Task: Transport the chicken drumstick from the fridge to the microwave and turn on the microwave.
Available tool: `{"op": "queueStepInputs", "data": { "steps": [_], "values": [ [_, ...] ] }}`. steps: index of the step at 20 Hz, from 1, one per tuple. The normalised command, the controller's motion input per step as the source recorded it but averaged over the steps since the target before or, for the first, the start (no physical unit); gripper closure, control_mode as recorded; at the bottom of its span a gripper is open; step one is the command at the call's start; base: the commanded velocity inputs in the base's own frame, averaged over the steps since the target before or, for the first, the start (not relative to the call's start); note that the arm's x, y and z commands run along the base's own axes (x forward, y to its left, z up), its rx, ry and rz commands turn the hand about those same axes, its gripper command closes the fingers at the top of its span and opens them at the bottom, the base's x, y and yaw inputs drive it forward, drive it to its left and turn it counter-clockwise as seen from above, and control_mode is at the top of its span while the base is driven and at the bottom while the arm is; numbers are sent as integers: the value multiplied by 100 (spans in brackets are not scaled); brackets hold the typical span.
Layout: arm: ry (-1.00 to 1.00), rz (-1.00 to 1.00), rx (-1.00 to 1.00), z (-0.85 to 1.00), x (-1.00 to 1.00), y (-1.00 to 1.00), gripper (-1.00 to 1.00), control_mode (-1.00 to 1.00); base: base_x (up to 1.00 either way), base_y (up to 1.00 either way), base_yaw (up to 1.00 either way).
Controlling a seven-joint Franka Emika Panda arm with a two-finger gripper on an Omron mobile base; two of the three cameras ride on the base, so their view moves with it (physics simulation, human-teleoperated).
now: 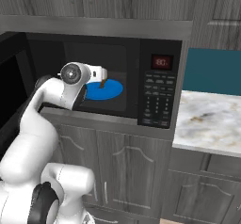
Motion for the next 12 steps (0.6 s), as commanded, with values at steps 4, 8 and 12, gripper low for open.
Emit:
{"op": "queueStepInputs", "data": {
  "steps": [4, 8, 12],
  "values": [
    [12, 0, 8, 24, -67, 4, -100, -100, 0, 0, 0],
    [15, 0, 3, 25, -71, 2, -100, -100, 0, 0, 0],
    [11, 0, 4, 21, -77, 0, -100, -100, 0, 0, 0]
  ]
}}
